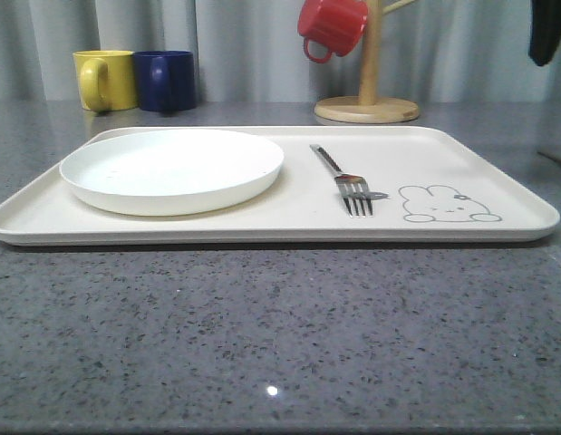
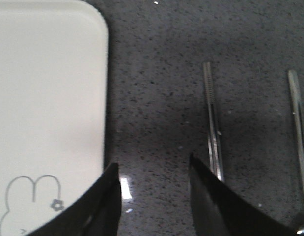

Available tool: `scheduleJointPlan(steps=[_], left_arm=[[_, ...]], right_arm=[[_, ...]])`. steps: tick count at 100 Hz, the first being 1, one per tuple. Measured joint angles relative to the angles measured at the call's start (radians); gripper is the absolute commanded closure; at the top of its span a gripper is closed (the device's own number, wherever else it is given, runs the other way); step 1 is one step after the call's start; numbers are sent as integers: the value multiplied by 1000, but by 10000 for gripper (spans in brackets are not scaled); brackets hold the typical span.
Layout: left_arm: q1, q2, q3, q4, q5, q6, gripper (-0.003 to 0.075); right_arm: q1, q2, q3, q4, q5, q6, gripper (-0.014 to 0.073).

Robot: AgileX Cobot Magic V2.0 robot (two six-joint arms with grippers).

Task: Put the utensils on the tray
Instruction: 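Open the right gripper, withdraw, and grasp the silver chopsticks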

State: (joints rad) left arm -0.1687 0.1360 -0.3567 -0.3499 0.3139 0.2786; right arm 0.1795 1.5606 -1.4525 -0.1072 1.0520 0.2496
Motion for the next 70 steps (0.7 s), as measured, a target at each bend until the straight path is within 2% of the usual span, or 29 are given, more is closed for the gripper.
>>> scheduleJointPlan(steps=[17, 31, 70], left_arm=[[0, 0, 0, 0, 0, 0, 739], [0, 0, 2, 0, 0, 0, 739], [0, 0, 2, 0, 0, 0, 739]], right_arm=[[-134, 0, 31, 82, 2, -138, 251], [-203, 0, 73, 107, 2, -224, 251], [-230, 61, 132, 145, -22, -302, 252]])
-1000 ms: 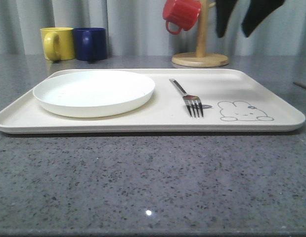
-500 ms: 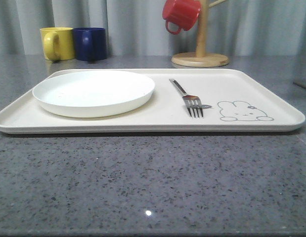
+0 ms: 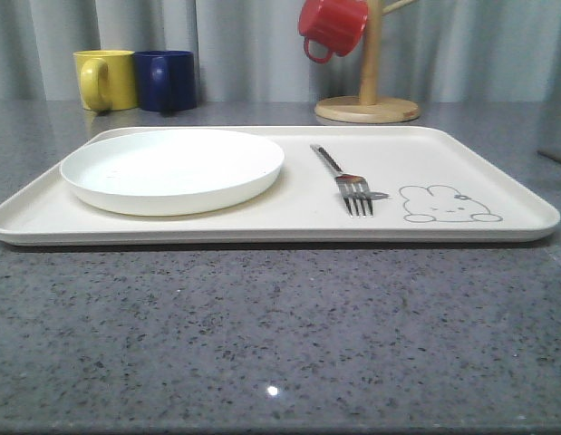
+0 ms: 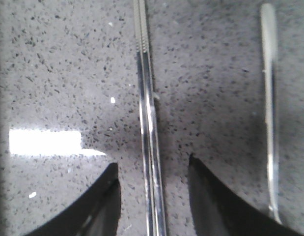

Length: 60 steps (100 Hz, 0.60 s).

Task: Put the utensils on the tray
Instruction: 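Open the right gripper, withdraw, and grasp the silver chopsticks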

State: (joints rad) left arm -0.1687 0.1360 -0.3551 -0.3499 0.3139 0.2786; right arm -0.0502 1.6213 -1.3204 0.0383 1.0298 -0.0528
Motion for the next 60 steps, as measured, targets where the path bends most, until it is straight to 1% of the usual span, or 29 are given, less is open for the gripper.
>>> scheduleJointPlan(steps=[31, 60], left_arm=[[0, 0, 0, 0, 0, 0, 739], [0, 0, 0, 0, 0, 0, 739]], right_arm=[[0, 86, 3, 15, -12, -13, 252], [0, 104, 3, 15, -18, -19, 255]])
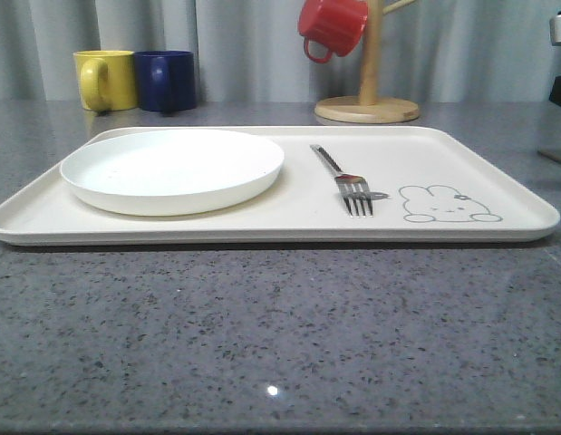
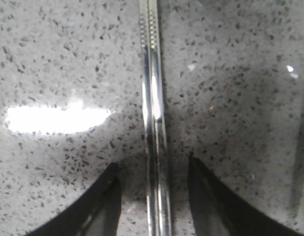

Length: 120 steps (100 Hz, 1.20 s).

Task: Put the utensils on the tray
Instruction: 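Open the right gripper, withdraw, and grasp the silver chopsticks, then lower the chopsticks onto the tray next to the fork and release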

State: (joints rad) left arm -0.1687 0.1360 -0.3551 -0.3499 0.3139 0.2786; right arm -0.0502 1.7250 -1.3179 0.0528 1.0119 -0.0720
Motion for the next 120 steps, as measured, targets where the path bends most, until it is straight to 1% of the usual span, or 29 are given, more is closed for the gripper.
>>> scheduleJointPlan(steps=[17, 22, 29, 43, 50, 55, 71, 91, 103, 120], left_arm=[[0, 0, 0, 0, 0, 0, 739], [0, 0, 0, 0, 0, 0, 739], [0, 0, 0, 0, 0, 0, 739], [0, 0, 0, 0, 0, 0, 739], [0, 0, 0, 0, 0, 0, 739], [0, 0, 0, 0, 0, 0, 739], [0, 0, 0, 0, 0, 0, 739], [0, 0, 0, 0, 0, 0, 739], [0, 0, 0, 0, 0, 0, 739], [0, 0, 0, 0, 0, 0, 739]], right_arm=[[0, 11, -6, 0, -3, -1, 256], [0, 11, -6, 0, -3, -1, 273], [0, 13, -8, 0, -3, -1, 356], [-2, 13, -8, -2, -3, -2, 602], [-2, 13, -8, 3, -3, -2, 669], [-2, 13, -8, 5, -3, -2, 657], [-2, 13, -16, 8, 1, 8, 657], [21, -30, -53, 19, 45, 81, 652], [79, -103, -75, 19, 47, 151, 652], [223, -146, -81, 5, 43, 270, 652]])
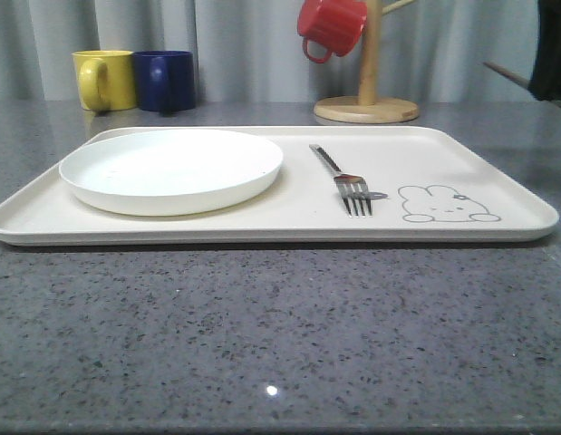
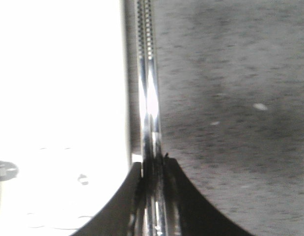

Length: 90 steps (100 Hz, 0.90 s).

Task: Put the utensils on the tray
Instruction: 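Lower the chopsticks onto the tray next to the fork and release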

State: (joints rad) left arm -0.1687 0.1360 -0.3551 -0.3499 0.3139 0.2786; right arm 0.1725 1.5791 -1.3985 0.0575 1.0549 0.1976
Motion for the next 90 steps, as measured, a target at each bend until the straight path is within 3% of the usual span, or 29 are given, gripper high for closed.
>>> scheduleJointPlan(steps=[23, 37, 77, 90], left_arm=[[0, 0, 0, 0, 0, 0, 739], [0, 0, 0, 0, 0, 0, 739], [0, 0, 0, 0, 0, 0, 739], [0, 0, 0, 0, 0, 0, 739]], right_arm=[[224, 19, 0, -115, -66, 227, 652], [300, 69, 0, -148, -114, 311, 652], [326, 191, 0, -157, -153, 357, 644], [326, 202, 0, -157, -159, 357, 569]])
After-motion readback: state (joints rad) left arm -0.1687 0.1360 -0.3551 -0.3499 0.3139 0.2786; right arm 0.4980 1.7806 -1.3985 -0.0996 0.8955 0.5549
